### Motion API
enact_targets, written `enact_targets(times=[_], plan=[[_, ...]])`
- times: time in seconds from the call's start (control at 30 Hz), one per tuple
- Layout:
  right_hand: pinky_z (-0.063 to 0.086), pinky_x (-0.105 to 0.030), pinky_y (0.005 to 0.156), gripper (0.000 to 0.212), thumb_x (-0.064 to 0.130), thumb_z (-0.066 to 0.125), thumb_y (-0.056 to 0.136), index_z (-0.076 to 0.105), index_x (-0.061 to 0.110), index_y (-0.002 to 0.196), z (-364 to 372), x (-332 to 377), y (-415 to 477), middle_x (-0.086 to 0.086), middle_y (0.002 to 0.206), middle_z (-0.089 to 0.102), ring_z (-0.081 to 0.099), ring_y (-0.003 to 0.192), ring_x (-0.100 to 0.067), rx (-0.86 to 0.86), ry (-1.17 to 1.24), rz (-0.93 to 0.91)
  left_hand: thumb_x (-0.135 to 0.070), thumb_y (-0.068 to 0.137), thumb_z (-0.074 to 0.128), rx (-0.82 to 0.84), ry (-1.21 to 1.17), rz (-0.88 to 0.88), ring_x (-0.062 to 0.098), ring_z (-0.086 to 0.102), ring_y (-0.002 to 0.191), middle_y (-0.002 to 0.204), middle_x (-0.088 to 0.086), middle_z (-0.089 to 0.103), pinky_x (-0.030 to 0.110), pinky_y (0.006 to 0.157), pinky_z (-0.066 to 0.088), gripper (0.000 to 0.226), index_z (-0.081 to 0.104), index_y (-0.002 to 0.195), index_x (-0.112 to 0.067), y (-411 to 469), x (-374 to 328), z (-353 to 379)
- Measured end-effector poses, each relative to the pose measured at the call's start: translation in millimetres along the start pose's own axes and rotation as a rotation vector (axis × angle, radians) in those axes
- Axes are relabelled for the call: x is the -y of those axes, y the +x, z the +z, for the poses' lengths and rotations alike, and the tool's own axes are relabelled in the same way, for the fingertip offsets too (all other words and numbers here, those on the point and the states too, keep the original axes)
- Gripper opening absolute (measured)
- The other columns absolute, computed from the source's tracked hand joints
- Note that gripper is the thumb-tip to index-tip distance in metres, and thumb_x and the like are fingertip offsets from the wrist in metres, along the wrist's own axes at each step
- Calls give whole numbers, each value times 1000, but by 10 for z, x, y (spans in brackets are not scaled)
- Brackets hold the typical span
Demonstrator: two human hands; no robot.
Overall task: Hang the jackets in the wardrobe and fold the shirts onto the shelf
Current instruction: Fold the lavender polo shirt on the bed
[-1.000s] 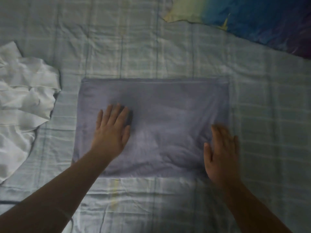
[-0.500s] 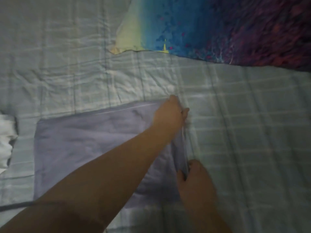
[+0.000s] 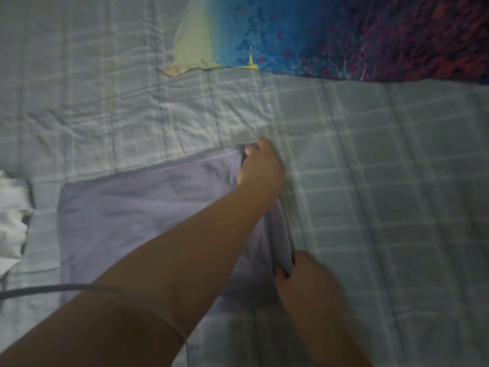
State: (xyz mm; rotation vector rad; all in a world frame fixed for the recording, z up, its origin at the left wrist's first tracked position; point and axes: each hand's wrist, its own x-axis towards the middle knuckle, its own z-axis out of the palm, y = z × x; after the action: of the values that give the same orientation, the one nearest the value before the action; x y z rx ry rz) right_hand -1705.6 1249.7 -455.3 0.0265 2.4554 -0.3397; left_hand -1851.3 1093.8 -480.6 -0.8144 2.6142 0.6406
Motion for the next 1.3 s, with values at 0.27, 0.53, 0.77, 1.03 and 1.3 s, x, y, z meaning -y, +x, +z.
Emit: enact_targets(times=[0.27,0.53,0.77,1.03,1.3], plan=[[37,-29,60,27,45,58,83,50,19,83,54,-26,-46,0,72,53,65,81,-30,-63,97,-1,0,91,47,-6,-11,80,40,52,111,134,25,42,39,81,47,51,30,139,-3,3,11,4],[34,-17,56,21,20,70,82,50,26,83,102,108,-212,11,70,55,51,62,6,-32,470,-51,2,89,52,91,-572,133,26,56,72,98,17,56,40,70,44,51,40,135,-15,-74,354,-329],[46,-31,65,21,21,68,83,51,32,82,193,707,-626,11,72,60,60,69,-13,-14,508,-215,10,78,53,19,-331,390,32,62,78,110,24,67,14,59,42,46,72,114,-10,-271,932,-1056],[37,-23,57,14,39,58,73,47,40,82,624,1836,-1307,10,73,60,52,62,-4,-92,378,-378,4,85,48,-48,-398,204,13,54,92,113,5,58,11,71,37,46,69,124,-11,-478,2467,-1856],[45,-29,83,28,23,64,83,58,27,110,1630,2778,-1834,7,99,63,60,96,-14,31,226,-481,-13,88,69,-42,-547,62,15,60,109,122,5,65,24,90,46,37,67,124,-8,-579,4081,-2064]])
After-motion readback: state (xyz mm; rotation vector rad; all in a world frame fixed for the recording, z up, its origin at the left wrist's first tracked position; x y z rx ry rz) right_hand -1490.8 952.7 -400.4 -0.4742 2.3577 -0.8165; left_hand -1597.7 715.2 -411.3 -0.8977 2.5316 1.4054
